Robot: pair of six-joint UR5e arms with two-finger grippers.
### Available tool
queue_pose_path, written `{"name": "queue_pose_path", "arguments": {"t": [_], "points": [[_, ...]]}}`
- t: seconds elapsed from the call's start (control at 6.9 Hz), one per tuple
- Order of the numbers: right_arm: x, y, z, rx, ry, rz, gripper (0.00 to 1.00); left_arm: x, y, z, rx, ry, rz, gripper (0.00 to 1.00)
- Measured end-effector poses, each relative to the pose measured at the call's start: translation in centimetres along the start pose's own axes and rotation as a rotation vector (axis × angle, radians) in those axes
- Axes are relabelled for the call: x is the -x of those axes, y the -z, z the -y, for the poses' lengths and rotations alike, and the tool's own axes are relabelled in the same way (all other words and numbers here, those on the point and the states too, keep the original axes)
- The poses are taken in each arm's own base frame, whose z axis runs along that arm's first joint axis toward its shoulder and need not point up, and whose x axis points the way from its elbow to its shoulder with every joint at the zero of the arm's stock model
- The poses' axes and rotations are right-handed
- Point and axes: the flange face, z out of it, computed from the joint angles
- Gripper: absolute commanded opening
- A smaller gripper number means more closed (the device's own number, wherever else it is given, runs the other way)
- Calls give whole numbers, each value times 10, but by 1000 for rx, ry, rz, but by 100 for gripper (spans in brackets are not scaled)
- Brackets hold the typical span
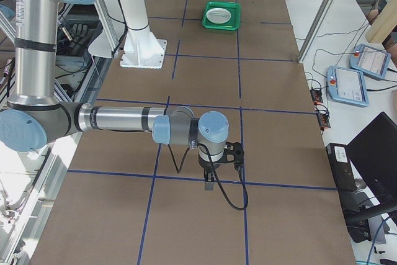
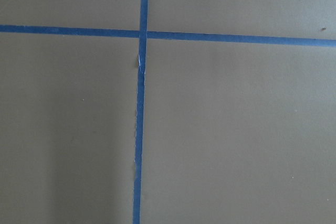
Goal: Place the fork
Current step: 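Move the left gripper over the white fork on the plate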
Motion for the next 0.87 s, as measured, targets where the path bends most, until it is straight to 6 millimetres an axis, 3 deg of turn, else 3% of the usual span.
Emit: {"name": "queue_pose_path", "arguments": {"t": [0.29, 0.43, 0.72, 0.87], "points": [[0, 0, 0, 0, 0, 0, 100, -23, -55, -8, 6, 14, -16, 97], [0, 0, 0, 0, -1, 0, 100, -33, -75, -13, 10, 18, -15, 90], [0, 0, 0, 0, 0, 0, 100, -43, -92, -12, 19, 17, -13, 76], [0, 0, 0, 0, 0, 0, 100, -46, -97, -9, 21, 16, -12, 74]]}}
